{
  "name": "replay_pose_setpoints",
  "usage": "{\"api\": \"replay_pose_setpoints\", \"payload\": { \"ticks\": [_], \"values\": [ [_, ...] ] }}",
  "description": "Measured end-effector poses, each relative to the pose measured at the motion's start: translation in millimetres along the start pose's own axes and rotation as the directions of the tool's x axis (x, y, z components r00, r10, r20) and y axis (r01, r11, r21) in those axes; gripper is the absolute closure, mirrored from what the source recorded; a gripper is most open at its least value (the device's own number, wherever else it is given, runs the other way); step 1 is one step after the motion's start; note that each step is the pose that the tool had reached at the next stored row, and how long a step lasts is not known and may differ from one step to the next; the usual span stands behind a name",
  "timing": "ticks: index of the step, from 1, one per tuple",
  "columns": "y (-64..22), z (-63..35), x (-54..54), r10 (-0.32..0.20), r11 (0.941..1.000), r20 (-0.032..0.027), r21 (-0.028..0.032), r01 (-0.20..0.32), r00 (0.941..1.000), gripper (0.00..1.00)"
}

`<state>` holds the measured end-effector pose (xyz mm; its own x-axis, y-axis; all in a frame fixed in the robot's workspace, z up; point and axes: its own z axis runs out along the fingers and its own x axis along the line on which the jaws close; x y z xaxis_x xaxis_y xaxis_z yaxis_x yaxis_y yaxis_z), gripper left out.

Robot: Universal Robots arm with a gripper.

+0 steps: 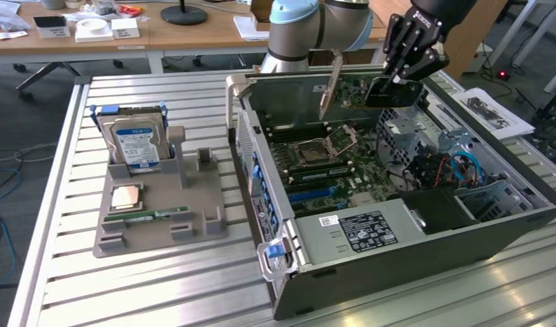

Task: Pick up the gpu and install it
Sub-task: 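Insert the gpu into the slot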

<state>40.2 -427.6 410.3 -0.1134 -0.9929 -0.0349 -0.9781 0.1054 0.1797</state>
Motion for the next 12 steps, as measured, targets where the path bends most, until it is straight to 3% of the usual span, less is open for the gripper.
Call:
{"api": "replay_pose_setpoints", "payload": {
  "ticks": [3,4,8,9,12],
  "values": [
    [0.6,0.1,0.0,0.0,1.0,0.0,0.0009,0.0,1.0,0.73],
    [1.0,0.2,0.1,0.0,1.0,0.0003,0.0043,0.0,1.0,0.73],
    [1.1,1.3,0.2,-0.013,0.9992,0.0018,0.037,0.013,0.9999,0.73],
    [1.2,1.4,0.2,-0.016,0.999,0.0017,0.0419,0.016,0.9999,0.73],
    [1.9,1.6,0.2,-0.018,0.9989,0.0013,0.0436,0.018,0.9998,0.73]
  ]
}}
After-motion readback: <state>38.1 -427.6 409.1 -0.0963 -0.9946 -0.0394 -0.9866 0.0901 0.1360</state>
